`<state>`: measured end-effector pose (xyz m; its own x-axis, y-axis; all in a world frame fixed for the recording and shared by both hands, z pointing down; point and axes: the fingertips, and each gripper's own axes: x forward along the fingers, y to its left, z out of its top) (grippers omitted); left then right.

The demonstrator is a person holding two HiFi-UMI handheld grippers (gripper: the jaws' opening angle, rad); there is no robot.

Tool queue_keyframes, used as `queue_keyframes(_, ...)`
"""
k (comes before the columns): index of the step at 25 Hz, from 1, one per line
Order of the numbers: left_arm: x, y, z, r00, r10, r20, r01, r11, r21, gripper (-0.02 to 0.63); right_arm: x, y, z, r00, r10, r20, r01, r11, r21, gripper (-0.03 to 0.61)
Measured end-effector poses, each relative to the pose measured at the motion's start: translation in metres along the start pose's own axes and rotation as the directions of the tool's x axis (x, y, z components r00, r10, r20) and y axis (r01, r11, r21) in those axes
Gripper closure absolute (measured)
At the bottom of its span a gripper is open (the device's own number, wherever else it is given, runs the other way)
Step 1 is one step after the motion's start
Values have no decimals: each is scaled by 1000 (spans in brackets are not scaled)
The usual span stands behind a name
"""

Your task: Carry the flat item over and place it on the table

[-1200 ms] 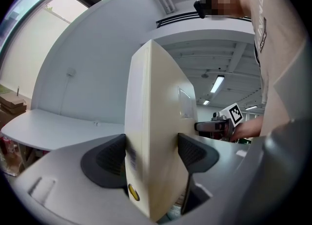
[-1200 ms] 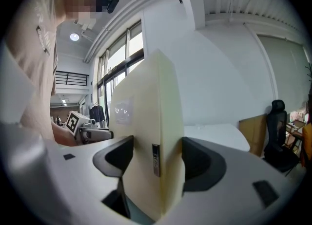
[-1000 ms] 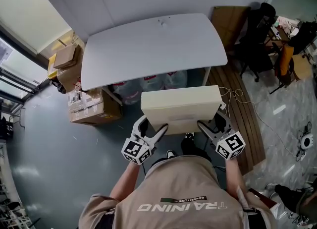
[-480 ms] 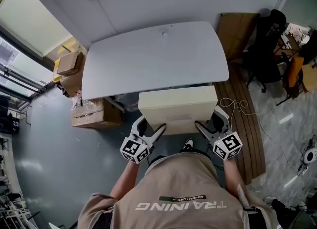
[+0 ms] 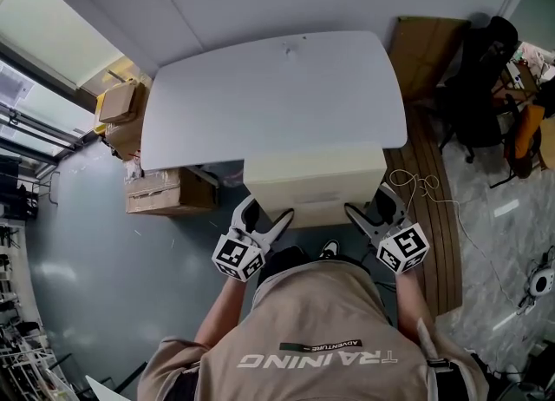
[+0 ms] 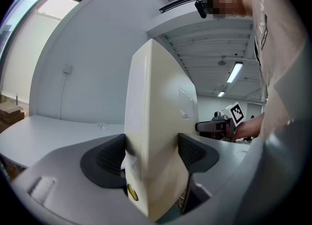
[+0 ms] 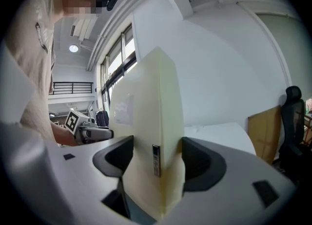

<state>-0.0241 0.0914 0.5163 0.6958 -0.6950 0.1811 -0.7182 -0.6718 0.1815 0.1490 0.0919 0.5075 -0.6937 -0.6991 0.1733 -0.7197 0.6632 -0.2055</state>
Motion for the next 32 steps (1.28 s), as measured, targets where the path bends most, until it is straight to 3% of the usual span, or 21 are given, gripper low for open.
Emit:
queue_keyframes(8, 13, 51, -2, 1000, 5, -22, -6, 999, -31, 293, 52, -13, 0, 1000, 3, -29, -2, 1000, 15, 296)
queue_keyframes(23, 78, 164, 24, 991, -131, -2, 131, 990, -46, 293, 154, -55, 31, 991, -119, -67, 117, 993, -23, 296)
queue_keyframes(32, 98, 203, 22, 988, -152, 1, 152, 986, -74, 293, 193, -71, 32, 984, -135, -112, 134, 991, -18, 296)
